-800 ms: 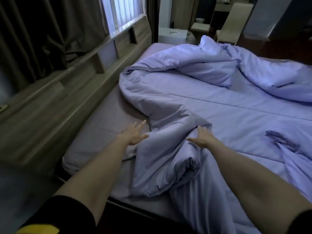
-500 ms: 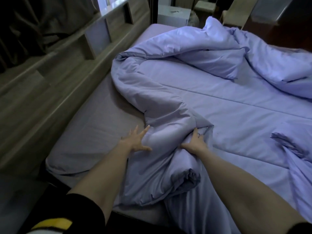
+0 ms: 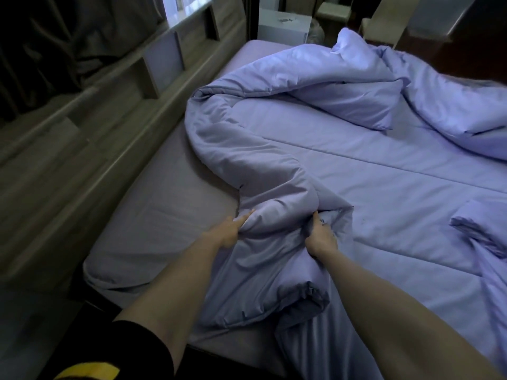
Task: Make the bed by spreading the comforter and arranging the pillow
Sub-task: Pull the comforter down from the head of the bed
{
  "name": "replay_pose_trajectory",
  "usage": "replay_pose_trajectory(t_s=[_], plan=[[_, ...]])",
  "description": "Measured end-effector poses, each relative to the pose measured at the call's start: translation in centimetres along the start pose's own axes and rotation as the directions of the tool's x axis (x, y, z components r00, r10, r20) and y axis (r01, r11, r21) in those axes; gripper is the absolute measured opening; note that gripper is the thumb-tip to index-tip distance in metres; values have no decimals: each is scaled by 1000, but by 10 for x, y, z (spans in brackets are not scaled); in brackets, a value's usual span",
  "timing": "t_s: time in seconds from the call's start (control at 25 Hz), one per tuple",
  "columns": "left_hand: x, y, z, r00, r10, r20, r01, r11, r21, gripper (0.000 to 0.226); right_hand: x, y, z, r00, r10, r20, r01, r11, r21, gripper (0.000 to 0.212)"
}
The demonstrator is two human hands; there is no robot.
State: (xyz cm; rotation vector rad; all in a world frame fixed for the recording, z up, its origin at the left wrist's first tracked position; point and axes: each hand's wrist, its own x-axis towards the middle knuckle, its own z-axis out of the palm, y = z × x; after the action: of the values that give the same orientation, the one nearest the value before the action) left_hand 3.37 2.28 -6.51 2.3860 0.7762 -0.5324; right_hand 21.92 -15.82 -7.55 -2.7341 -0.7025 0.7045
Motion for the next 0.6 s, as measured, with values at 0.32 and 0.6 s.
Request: replay_pose_trajectory(t_s=[0.32,0.6], plan=[[-119,-110,-66,986,63,-156,-50,995,91,88,-122,-116,45,990,-116,-80,120,992,41,70],[-250,-243,-83,983,-29,-179,69,973,220,87,-233,-220,138,980,-199,-6,199,979,40,51]])
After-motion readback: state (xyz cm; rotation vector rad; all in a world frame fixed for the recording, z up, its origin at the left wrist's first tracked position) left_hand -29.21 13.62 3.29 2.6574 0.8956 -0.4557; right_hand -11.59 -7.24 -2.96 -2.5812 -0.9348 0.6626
